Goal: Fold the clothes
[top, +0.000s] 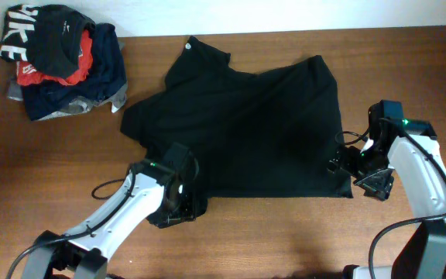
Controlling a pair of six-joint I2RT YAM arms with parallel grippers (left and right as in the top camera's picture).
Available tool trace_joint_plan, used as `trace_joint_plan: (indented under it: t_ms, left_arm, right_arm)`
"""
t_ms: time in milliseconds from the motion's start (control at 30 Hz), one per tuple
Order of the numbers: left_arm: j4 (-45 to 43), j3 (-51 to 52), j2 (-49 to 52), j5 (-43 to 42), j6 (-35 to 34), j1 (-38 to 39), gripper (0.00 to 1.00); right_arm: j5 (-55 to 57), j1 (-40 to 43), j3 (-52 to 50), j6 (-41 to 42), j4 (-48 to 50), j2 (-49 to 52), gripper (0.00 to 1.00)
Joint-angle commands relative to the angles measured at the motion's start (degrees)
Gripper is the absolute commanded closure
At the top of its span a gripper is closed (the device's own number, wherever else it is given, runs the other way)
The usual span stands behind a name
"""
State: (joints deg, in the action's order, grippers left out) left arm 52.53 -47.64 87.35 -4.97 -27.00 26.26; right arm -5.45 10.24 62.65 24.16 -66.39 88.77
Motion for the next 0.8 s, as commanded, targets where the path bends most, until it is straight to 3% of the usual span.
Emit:
trace_joint_plan:
  t_ms: [0, 233, 600, 667, 767]
  left_arm:
    - [-3.3, 3.8, -0.6, -0.2, -2.3, 0.2, 0.38]
    - [-8.9, 6.2, -0.6, -0.2, -2.3, 0.2, 0.49]
    - [-11.2, 6.2, -0.6, 2.9, -2.3, 0.2, 0.49]
    - [-11.1, 6.2, -0.6, 2.8, -2.3, 0.2, 0.56]
    - [-11.1, 6.2, -0.6, 2.8, -2.3, 0.2, 0.78]
  right_arm:
    - [-0.3, -0.2, -0.5, -1.3, 0.7, -0.3, 0.01]
    - [-0.3, -0.2, -0.6, -1.4, 1.6, -0.3, 0.01]
    - [-0.3, -0.2, -0.6, -1.4, 1.9, -0.3, 0.01]
    - [-0.3, -0.2, -0.6, -1.4, 1.9, -0.3, 0.01]
    - [-0.3, -0.2, -0.6, -1.4, 1.9, -0.3, 0.00]
